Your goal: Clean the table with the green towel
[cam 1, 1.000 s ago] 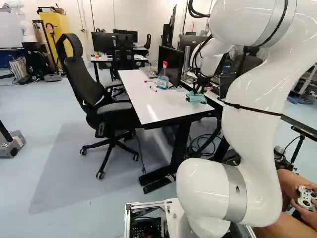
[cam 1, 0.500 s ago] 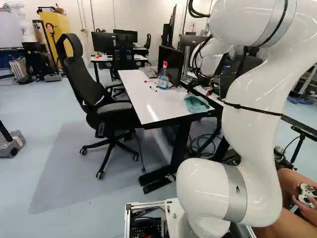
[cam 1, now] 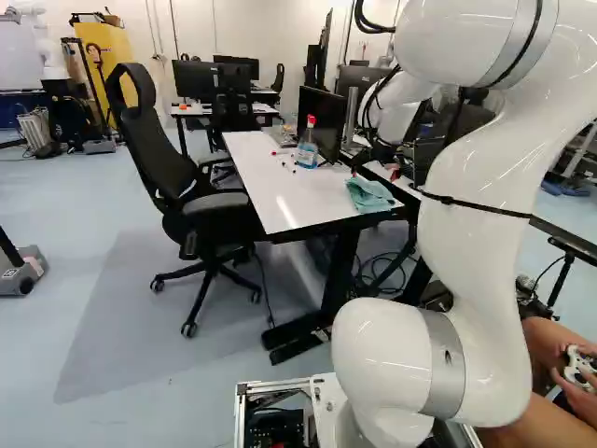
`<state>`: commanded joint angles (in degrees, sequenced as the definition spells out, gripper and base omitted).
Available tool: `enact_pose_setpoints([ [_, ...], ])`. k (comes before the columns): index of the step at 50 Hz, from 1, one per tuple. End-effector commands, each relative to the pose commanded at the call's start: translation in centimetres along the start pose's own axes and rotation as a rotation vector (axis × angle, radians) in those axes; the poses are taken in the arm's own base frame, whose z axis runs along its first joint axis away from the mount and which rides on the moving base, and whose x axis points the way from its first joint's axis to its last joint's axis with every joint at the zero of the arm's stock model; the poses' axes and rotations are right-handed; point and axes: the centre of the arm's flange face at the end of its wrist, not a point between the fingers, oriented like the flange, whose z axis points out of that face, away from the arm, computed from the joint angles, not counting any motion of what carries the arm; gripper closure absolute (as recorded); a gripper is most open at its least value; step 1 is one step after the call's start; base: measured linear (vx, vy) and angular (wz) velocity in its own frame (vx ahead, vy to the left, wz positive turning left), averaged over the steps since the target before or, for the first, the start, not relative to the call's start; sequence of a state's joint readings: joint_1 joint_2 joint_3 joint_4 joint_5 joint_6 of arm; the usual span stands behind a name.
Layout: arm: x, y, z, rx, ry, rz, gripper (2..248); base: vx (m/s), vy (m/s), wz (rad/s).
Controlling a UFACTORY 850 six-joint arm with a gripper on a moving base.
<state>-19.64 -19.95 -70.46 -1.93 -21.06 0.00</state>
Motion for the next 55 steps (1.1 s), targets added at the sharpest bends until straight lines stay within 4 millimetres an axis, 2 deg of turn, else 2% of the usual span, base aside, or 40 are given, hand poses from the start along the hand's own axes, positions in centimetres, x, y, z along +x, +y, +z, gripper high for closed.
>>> enact_pose_setpoints([
  [30,-0.2,-0.2,0.0,0.002,0.006,-0.002,3,0.0,0.0,0.0],
  [55,-1.8,-1.4,-0.3,0.014,0.05,-0.018,3,0.0,0.0,0.0],
])
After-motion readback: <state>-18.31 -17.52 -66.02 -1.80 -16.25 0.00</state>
